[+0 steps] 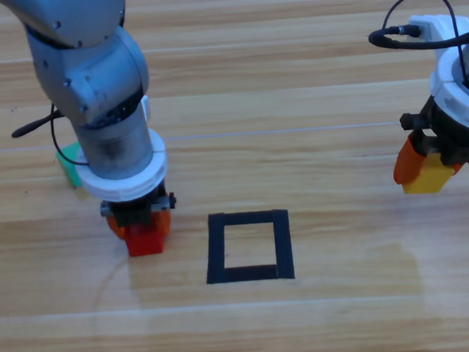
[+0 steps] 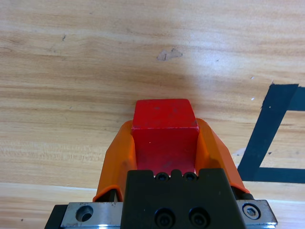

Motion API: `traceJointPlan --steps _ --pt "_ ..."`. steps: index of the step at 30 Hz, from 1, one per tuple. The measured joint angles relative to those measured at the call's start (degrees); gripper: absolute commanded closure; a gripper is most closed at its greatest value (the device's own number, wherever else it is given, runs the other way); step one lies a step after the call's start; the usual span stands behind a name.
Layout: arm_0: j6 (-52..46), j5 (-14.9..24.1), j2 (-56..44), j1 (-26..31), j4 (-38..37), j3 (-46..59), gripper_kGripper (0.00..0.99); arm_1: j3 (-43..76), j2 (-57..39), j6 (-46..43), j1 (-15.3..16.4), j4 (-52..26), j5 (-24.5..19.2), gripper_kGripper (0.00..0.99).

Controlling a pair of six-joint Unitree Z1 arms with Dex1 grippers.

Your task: Stack the blocks in the rectangular block: red at the bottom, yellow in the middle, green on top

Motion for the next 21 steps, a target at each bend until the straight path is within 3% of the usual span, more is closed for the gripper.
traceJointPlan --steps 2,9,12,15,21 --pt "0.8 0.0 0.0 -0.1 0.7 -0.2 0.864 0.0 0.0 0.1 0.0 0.0 0.0 0.990" --pt "4.0 0.0 0.0 -0.9 6.4 -6.5 0.873 0.0 0.0 0.6 0.0 0.0 -0.2 0.990" --pt "5.3 -0.1 0.0 -2.9 8.1 -10.3 0.881 0.0 0.0 1.0 0.0 0.0 -0.3 0.990" --pt "5.6 -0.5 0.0 -5.6 8.2 -11.1 0.972 0.0 0.0 1.5 0.0 0.0 -0.4 0.990" --pt "5.0 -0.9 1.0 -9.5 9.5 -14.1 0.970 0.0 0.0 3.1 0.0 0.0 -0.8 0.990"
